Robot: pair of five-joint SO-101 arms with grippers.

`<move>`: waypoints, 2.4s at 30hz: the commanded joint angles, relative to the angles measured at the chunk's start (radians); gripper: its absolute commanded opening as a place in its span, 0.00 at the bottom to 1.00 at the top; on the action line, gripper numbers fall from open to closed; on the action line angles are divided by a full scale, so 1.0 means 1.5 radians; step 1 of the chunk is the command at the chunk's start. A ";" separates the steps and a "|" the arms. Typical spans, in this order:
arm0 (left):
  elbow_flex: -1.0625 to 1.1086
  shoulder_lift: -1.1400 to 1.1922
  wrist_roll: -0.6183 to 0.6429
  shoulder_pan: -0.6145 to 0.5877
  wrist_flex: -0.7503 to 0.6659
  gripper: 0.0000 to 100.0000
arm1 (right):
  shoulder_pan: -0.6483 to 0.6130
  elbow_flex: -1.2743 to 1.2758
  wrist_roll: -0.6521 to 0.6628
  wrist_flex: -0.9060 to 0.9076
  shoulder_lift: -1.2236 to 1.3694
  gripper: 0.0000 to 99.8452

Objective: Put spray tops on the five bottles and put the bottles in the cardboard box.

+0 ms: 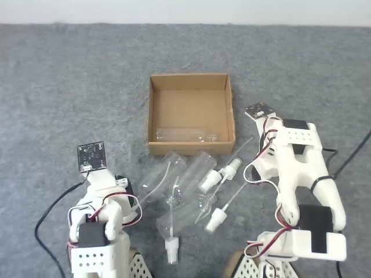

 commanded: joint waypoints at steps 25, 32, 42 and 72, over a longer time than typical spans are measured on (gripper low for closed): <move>-0.009 -0.010 -0.003 0.000 0.003 0.01 | -0.008 -0.140 0.005 0.291 -0.282 0.03; -0.009 -0.010 -0.003 0.000 0.003 0.01 | -0.027 -0.140 -0.075 0.266 -0.345 0.03; -0.009 -0.010 -0.003 0.000 0.003 0.01 | -0.088 -0.140 -0.162 0.266 -0.476 0.03; -0.009 -0.010 -0.003 0.000 0.003 0.01 | -0.112 -0.046 -0.244 0.169 -0.717 0.02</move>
